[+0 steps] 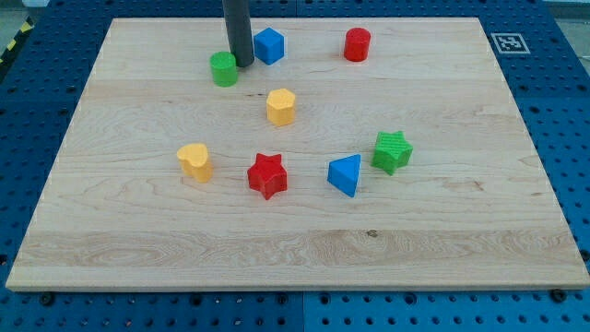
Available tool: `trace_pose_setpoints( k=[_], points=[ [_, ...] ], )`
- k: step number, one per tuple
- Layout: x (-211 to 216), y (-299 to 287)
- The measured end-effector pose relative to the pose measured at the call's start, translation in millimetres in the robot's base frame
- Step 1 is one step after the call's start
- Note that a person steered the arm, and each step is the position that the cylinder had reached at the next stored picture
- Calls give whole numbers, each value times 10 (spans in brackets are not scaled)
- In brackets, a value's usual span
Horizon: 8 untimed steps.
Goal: Push the blue cube above the yellow hexagon
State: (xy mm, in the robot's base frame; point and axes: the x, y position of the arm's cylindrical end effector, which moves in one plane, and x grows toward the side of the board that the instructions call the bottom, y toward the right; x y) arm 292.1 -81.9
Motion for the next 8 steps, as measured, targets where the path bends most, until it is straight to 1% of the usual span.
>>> trace_pose_setpoints(
  k=[1,2,3,4,5,7,8],
  points=[
    [-43,1],
    [-245,-59],
    [-461,3],
    [-473,397],
    [-466,770],
    [-222,827],
    [-20,827]
  ],
)
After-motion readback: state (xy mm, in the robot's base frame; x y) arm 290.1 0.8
